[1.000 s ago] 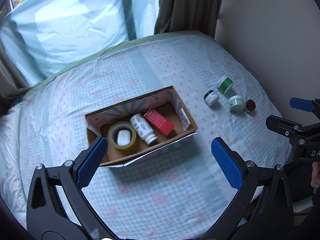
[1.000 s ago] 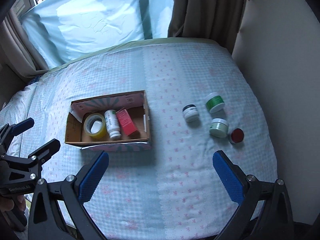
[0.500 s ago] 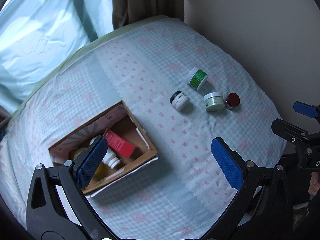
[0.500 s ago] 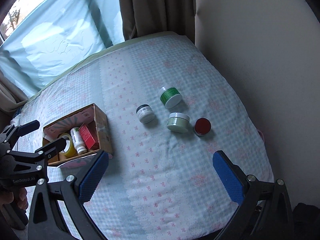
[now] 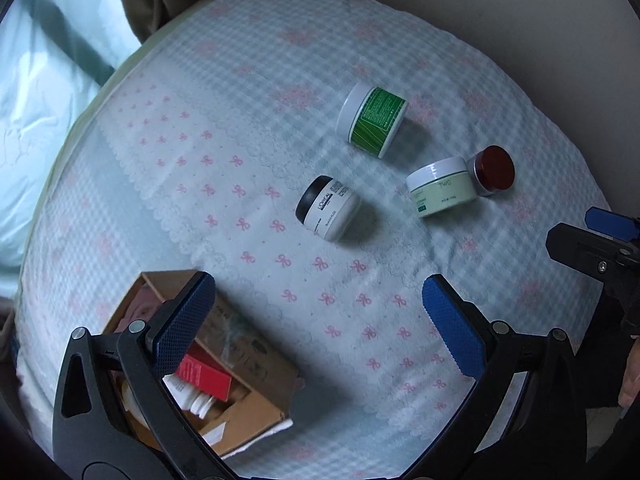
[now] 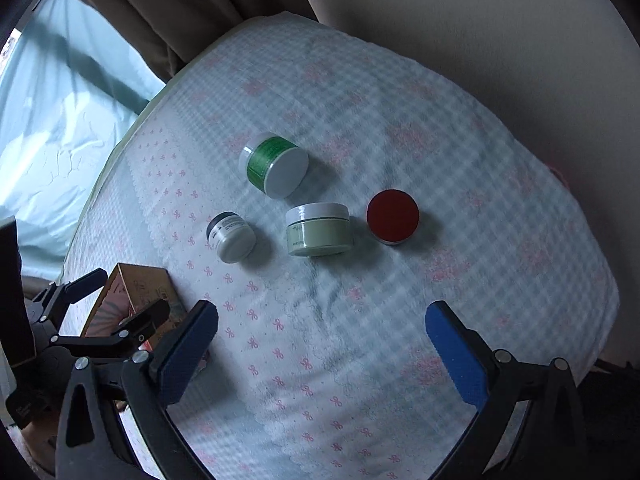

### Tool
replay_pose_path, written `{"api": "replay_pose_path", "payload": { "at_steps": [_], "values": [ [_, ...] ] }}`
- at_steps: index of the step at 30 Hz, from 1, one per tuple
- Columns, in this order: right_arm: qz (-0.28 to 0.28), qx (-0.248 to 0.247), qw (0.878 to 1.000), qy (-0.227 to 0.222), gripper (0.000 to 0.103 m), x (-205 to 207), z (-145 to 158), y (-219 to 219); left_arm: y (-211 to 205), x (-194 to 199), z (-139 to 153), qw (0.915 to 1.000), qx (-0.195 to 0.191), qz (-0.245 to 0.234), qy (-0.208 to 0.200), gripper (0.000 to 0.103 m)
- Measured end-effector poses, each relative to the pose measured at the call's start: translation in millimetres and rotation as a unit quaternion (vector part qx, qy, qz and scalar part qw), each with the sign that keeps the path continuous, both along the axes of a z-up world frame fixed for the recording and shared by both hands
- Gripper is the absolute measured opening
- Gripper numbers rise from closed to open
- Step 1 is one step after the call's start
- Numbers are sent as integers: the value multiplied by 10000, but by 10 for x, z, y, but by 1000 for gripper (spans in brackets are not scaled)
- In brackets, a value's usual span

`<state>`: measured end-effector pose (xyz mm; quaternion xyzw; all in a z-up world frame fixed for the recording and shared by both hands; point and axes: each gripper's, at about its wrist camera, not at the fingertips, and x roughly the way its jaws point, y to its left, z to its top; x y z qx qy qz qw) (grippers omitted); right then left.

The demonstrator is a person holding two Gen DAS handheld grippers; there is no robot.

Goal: Organize rigid objects
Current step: 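Grasp the L'Oreal jar with the left tool while the right tool grasps the pale green TWG jar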

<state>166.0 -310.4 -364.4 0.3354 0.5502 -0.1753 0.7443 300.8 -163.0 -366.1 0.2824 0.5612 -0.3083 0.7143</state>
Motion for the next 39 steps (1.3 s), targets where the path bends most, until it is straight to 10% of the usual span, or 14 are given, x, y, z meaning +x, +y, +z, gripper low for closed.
{"api": "replay_pose_path", "payload": {
  "at_steps": [17,24,30,39],
  "values": [
    [213,452,9968,632,94,982,-1175,-42,-389,508,-1226,9955,541,-724,289,96],
    [325,441,9946,883,77,1105,-1394,-84,-456,563,-1437,9950,472,-762,451,85],
    [315,391,9949,873,69,1070,-1391,-107,-534,466,-1443,9931,362,-1034,413,56],
    [356,349,9961,727,69,1034,-1369,-131,-669,366,-1401,9923,433,-1129,248,54]
  ]
}}
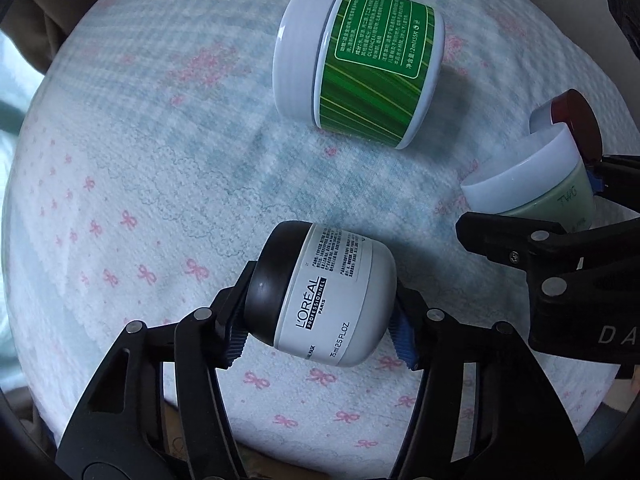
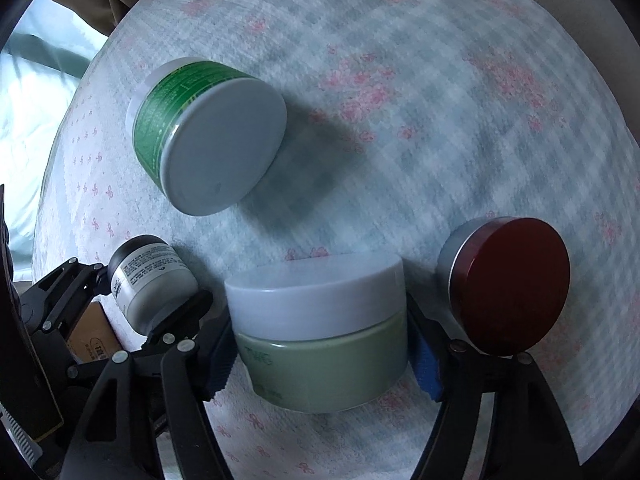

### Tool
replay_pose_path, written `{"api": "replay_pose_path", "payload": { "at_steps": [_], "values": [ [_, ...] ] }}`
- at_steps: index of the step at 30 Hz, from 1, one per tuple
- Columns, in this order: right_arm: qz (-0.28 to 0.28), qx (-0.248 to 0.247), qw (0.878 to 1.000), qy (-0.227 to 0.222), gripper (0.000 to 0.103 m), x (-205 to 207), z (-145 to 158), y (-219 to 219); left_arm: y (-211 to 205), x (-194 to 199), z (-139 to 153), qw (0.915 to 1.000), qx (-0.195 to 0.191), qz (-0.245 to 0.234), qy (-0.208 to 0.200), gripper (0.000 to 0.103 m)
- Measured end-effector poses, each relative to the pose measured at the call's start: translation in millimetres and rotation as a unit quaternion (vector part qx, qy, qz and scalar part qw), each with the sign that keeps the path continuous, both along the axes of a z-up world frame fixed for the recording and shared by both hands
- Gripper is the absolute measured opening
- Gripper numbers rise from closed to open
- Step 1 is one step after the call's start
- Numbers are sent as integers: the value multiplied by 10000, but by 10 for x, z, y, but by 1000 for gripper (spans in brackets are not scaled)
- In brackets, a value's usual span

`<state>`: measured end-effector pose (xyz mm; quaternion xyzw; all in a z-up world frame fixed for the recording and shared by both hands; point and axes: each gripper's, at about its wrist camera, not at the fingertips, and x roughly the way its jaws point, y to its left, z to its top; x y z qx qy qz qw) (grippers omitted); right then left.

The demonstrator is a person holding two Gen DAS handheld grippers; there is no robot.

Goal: Organize rigid objects
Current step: 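Grasp the L'Oreal jar with the left tool while the right tool grasps the pale green TWG jar, then carry the L'Oreal jar and TWG jar over the cardboard box with both tools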

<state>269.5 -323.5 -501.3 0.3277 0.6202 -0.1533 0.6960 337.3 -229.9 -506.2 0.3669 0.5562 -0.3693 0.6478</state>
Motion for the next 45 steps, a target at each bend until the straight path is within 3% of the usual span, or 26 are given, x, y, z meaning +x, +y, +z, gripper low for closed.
{"api": "replay_pose_path", "payload": {
  "at_steps": [15,19,24,29,37,45],
  "values": [
    [190,-90,9988,-452,68,-379,369,-104,86,-272,562,9984,-433,363,-94,50],
    [166,-170,9975,-668,68,-529,590,-95,173,-364,817,9967,-639,472,-190,50],
    [264,-398,9946,-926,68,-694,1059,-63,347,-519,1341,9923,-1001,618,-393,50],
    [479,-715,9891,-1198,68,-810,1701,146,649,-587,1913,9833,-1439,916,-628,50],
    [1141,-1063,9757,-1539,68,-702,2595,881,1463,-759,2765,9635,-1974,1534,-953,50],
    [1672,-1019,9633,-1839,68,-540,3090,1762,2569,-822,3316,9434,-2164,2081,-1406,50]
  ]
}}
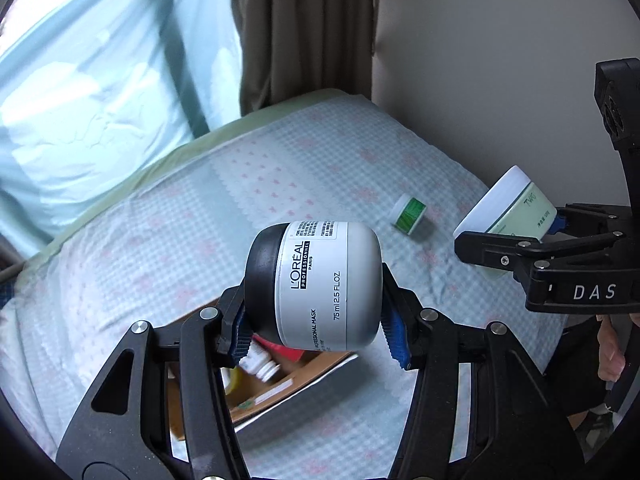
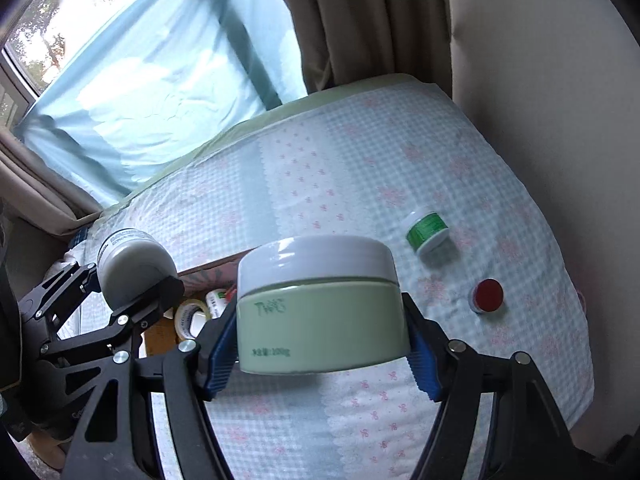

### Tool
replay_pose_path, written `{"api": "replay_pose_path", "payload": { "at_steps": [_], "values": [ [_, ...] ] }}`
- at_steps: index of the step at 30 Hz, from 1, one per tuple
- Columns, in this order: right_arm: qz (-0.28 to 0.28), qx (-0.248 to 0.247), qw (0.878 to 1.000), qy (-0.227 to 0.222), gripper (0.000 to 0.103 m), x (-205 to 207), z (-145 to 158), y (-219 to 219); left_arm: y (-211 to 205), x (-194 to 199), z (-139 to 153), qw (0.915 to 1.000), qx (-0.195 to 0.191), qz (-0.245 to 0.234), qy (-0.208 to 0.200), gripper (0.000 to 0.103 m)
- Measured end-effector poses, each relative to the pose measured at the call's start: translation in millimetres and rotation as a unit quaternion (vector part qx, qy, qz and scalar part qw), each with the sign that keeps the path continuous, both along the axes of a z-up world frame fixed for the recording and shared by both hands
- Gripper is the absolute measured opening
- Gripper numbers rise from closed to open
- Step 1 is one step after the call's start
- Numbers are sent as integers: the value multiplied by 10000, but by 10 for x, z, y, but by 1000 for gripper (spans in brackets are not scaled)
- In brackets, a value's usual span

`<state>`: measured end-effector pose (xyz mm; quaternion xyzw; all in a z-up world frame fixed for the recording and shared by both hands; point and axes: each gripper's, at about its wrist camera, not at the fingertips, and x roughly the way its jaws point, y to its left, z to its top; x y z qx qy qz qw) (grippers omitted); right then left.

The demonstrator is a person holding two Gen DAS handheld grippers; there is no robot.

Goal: Organize rigid objects
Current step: 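Carry the L'Oreal jar and TWG jar over the cardboard box with both tools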

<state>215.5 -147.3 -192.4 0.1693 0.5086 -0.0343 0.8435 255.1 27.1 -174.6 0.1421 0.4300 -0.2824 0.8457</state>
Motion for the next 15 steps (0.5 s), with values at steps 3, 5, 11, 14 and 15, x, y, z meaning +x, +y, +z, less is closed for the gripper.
{"api": "replay_pose_path", "payload": {
  "at_steps": [3,5,11,14,15],
  "values": [
    [198,87,9998,-47,68,91,50,341,419,11,64,9996,-22,275,-18,50],
    [325,126,9994,-48,68,166,46,556,696,22,58,9989,-3,467,-4,50],
    [600,296,9977,62,68,368,-163,1074,1396,75,-120,9952,158,956,151,50],
    [698,338,9968,202,68,465,-337,1246,1654,117,-289,9927,216,1139,341,50],
    [740,358,9963,248,68,502,-400,1302,1706,136,-378,9918,232,1190,407,50]
  ]
}}
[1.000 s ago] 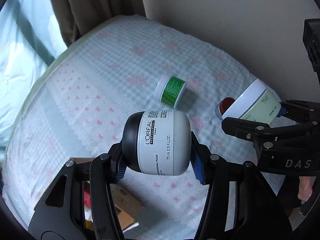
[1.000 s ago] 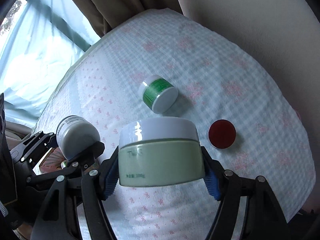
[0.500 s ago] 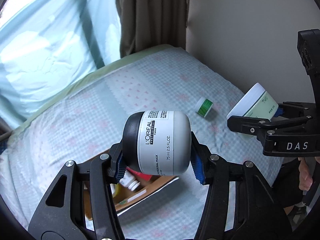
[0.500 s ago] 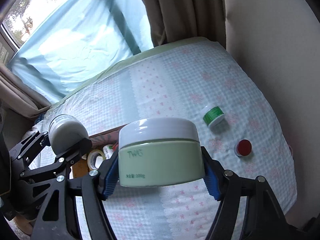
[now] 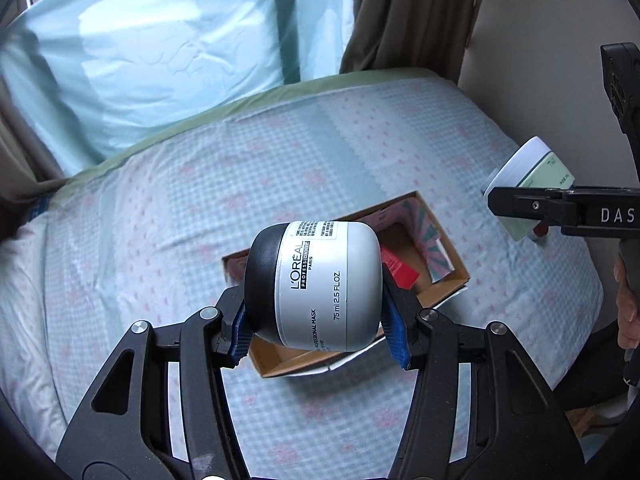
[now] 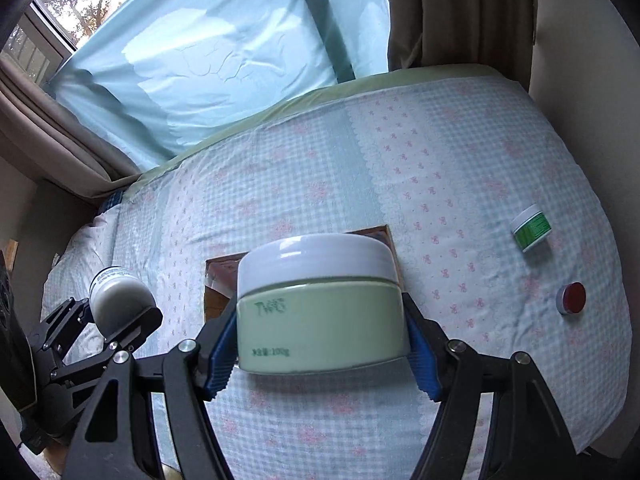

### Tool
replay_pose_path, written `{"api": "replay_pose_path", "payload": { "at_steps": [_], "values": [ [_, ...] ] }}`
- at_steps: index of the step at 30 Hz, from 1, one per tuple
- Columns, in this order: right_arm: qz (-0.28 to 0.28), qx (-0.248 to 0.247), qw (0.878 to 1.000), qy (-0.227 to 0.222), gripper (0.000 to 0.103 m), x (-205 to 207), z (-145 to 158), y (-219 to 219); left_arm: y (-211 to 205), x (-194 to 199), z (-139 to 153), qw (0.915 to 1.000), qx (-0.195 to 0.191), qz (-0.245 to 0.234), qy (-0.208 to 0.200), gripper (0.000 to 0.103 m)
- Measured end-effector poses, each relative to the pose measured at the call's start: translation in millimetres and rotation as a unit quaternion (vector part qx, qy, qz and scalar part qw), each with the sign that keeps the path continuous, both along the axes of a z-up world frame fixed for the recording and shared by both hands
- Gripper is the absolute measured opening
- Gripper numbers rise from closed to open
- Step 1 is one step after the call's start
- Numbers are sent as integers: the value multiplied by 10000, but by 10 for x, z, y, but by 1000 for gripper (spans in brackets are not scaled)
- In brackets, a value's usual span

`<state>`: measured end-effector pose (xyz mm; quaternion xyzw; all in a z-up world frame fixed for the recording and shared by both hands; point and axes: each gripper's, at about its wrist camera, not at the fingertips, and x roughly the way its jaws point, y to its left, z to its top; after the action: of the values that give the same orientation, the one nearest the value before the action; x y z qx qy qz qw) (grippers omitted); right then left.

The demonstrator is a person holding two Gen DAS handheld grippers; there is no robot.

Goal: Organize rigid objects
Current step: 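Carry the L'Oreal jar and TWG jar over the cardboard box with both tools, then lower and release the L'Oreal jar and TWG jar into the cardboard box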

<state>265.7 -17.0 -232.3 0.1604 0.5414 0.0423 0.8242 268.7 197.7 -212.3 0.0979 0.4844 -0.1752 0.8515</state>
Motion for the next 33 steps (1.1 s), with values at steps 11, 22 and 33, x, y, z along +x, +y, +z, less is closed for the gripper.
{"api": "replay_pose_path", "payload": {
  "at_steps": [11,22,33],
  "values": [
    [413,-218,9971,593,68,395,-833,284,371,220,-911,9969,160,399,658,50],
    [882,-766,9877,1035,68,750,-1572,254,295,521,-1669,9899,492,514,1228,50],
    [1528,-1305,9728,1152,68,933,-1947,293,-2,529,-2136,9845,866,153,1519,50]
  ]
}}
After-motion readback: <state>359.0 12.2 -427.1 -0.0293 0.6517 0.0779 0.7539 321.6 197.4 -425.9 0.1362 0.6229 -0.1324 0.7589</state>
